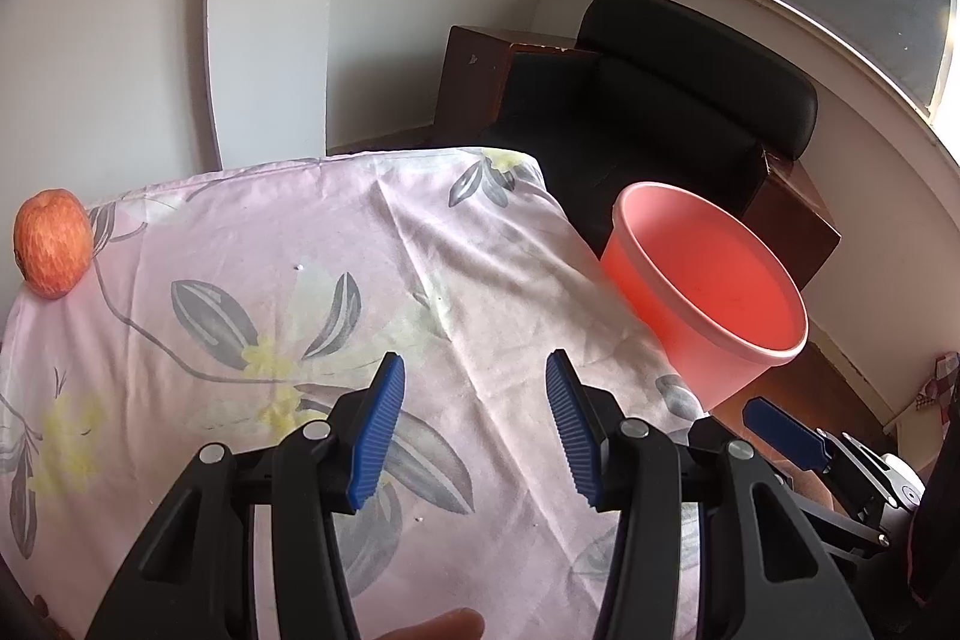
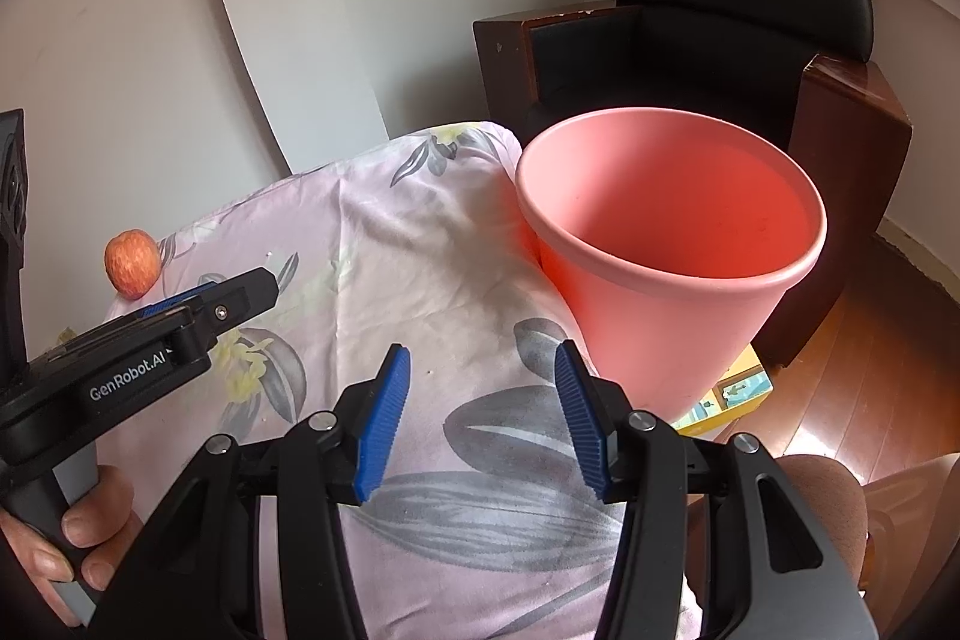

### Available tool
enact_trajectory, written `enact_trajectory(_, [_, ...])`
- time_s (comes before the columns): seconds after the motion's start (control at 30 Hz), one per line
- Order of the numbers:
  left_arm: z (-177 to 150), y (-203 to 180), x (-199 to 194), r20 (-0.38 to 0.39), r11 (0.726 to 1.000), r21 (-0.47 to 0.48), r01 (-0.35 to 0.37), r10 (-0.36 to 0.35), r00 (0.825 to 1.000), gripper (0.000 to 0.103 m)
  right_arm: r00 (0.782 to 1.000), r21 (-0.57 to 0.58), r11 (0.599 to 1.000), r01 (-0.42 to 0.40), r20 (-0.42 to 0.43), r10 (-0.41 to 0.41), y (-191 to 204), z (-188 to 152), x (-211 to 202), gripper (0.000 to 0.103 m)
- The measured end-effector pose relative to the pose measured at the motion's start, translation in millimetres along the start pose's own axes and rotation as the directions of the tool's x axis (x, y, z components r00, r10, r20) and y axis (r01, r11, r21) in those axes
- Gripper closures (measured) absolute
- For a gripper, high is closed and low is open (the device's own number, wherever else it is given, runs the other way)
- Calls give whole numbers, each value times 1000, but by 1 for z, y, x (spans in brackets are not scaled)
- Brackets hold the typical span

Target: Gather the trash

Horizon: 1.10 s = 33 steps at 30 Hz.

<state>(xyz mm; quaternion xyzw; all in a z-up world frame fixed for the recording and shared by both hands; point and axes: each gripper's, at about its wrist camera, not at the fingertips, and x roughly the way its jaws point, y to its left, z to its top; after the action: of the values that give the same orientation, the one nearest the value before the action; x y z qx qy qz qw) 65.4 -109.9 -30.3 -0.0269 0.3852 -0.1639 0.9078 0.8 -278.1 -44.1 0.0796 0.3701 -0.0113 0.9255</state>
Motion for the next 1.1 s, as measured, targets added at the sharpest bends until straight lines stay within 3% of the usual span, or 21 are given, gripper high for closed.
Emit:
enact_trajectory(0.13, [2,3,3,-2,1000,-1,-8,8,1000,54,1000,-16,1000,-19,-4,19,3,1,2,52])
enact_trajectory(0.27, [5,17,3,6,999,-1,-38,38,999,54,991,-74,988,-136,-19,135,10,11,1,52])
enact_trajectory(0.4, [9,51,4,10,993,-35,-113,114,993,54,972,-165,958,-234,-23,233,23,32,-2,52])
enact_trajectory(0.47, [10,76,4,7,985,-64,-163,164,986,54,960,-234,931,-281,-55,276,32,40,4,52])
enact_trajectory(0.6, [8,127,3,-18,955,-120,-272,272,962,54,950,-378,872,-311,-134,281,57,45,24,52])
enact_trajectory(0.73, [-1,172,6,-76,913,-179,-368,360,930,54,913,-425,811,-403,-247,324,83,36,46,52])
enact_trajectory(0.83, [-9,192,7,-115,890,-221,-399,382,917,54,895,-451,778,-438,-297,332,97,26,59,52])
enact_trajectory(1.1, [-13,195,9,-136,878,-198,-437,417,899,54,861,-476,727,-495,-379,338,105,13,84,52])
